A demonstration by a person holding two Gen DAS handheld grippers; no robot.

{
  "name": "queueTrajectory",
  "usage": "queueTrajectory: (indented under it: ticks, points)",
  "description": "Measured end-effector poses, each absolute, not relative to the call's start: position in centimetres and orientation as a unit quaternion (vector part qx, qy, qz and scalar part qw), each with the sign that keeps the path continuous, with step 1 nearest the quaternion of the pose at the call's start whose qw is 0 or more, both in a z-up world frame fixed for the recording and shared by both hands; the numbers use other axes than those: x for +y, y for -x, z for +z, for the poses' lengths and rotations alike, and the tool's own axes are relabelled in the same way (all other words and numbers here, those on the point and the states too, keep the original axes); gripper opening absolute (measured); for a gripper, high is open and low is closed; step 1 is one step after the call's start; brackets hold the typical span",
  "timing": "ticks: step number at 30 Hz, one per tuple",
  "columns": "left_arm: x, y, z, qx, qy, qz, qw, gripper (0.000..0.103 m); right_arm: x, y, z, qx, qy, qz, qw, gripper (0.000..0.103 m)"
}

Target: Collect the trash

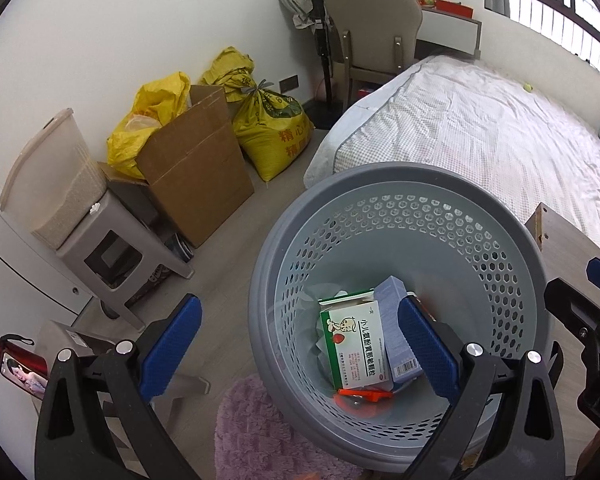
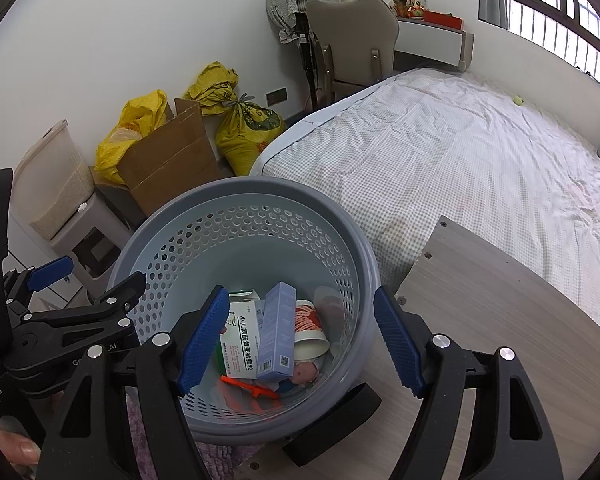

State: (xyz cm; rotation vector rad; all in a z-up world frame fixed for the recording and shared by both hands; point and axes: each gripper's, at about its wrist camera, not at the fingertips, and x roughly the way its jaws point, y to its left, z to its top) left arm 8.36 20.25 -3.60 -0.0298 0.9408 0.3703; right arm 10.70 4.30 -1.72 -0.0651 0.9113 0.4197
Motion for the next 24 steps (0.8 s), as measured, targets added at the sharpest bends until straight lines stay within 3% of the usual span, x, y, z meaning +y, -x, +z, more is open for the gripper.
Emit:
queueTrajectory:
  ticks: [24]
  points:
    - [20.41,-8.02,-3.07,0.441,0.014,0.181,0.879,0.097,4.84,-10.54,-1.54,0.435,0.031,0.204,0.876,0.071]
